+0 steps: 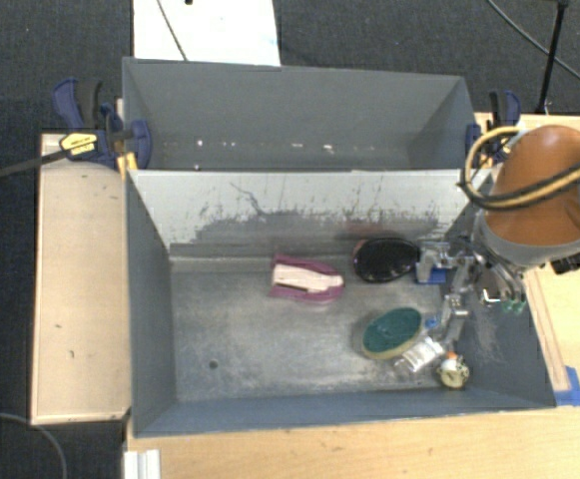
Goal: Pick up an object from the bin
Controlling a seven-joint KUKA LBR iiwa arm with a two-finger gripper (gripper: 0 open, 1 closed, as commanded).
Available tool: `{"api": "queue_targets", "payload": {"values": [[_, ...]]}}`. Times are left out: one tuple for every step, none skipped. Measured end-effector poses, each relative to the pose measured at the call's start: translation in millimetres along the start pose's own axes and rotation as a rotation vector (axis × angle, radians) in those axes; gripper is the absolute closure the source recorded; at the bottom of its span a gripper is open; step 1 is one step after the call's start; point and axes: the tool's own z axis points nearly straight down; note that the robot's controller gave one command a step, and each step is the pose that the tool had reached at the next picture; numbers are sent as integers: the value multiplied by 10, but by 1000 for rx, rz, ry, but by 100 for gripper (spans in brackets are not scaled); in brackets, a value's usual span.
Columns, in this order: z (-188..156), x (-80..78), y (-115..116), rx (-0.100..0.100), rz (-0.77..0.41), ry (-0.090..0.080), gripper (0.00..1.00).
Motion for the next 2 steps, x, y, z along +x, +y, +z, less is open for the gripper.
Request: {"api": "queue_targets", "payload": {"values": [[622,402,312,0,172,-2,0],[598,376,313,0,166,-11,100]]}}
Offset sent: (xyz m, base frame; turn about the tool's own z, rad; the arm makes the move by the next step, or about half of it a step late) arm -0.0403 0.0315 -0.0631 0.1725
